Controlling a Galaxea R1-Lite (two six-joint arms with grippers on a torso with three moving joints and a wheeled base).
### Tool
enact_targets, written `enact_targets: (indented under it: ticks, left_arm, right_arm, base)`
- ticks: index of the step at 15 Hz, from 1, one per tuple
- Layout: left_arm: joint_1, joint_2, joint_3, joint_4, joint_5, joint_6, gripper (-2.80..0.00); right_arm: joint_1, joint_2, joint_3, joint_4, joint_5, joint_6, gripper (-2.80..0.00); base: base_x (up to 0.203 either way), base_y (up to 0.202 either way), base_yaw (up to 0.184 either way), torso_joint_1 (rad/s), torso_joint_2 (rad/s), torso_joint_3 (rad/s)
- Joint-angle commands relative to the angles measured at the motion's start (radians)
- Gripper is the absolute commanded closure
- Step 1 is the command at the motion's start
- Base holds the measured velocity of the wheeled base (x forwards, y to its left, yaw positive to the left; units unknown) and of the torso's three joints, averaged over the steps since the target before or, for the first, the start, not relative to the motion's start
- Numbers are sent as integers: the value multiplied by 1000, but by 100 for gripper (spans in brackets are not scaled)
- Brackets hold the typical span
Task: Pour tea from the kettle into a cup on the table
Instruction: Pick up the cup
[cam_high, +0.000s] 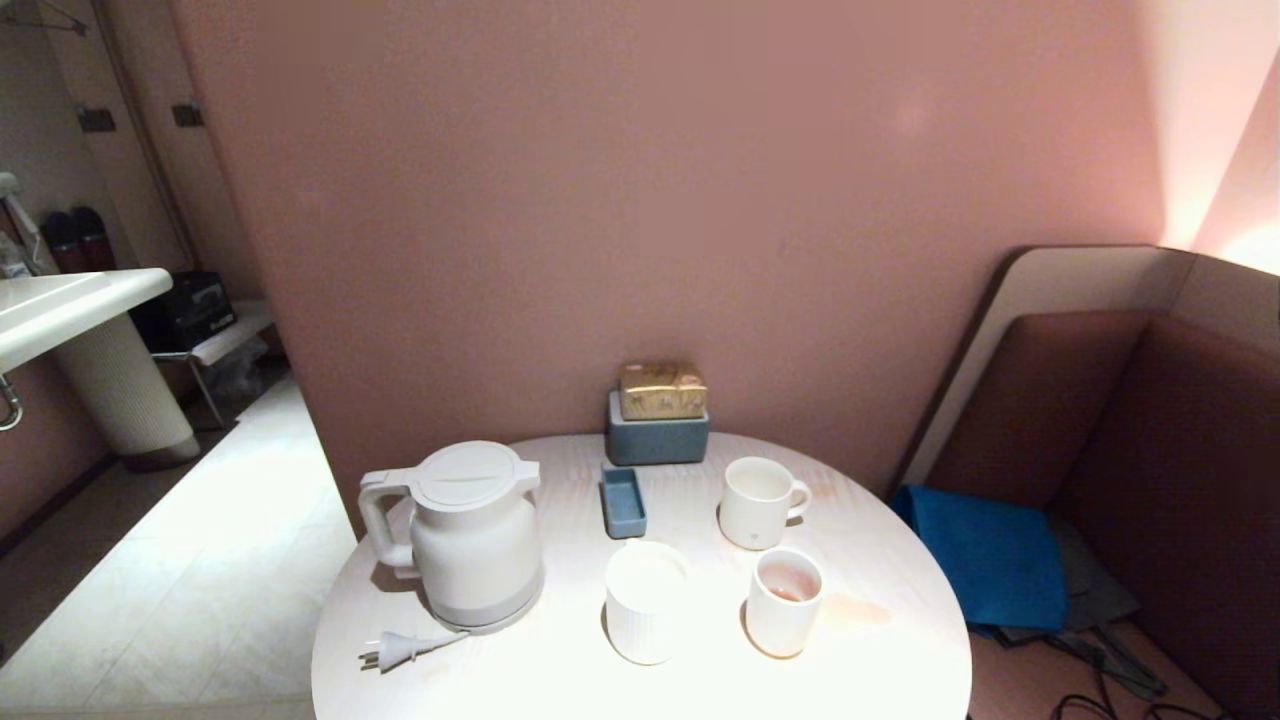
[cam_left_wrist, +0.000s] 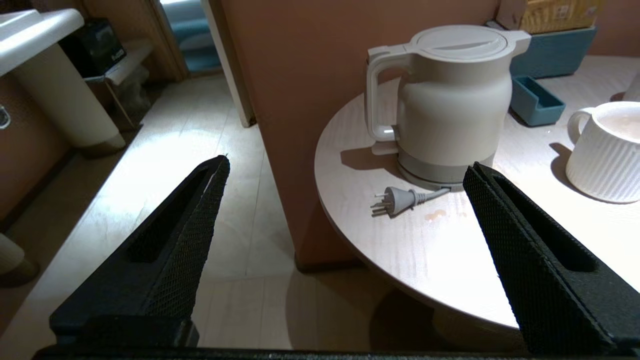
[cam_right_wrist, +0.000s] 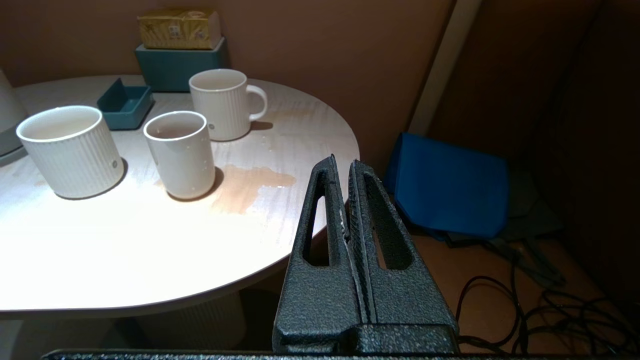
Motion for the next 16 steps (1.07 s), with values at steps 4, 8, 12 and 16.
enact_targets:
  ticks: [4,8,12,16]
  left_arm:
    - [-1,-201,28,129,36,11,-280]
    - [-1,-201,67,57,32,-37,-280]
    - [-7,-201,84,62,-36,-134,-280]
    - [-7,-201,82,62,-59,-94,0]
  right_arm:
    - [0,1,0,0,0,0,0]
    - [0,1,0,0,0,0,0]
    - [0,1,0,0,0,0,0]
    - [0,1,0,0,1,0,0]
  base:
    - [0,0,0,0,0,0]
    - [0,0,0,0,0,0]
    - [0,0,0,0,0,0]
    - [0,0,0,0,0,0]
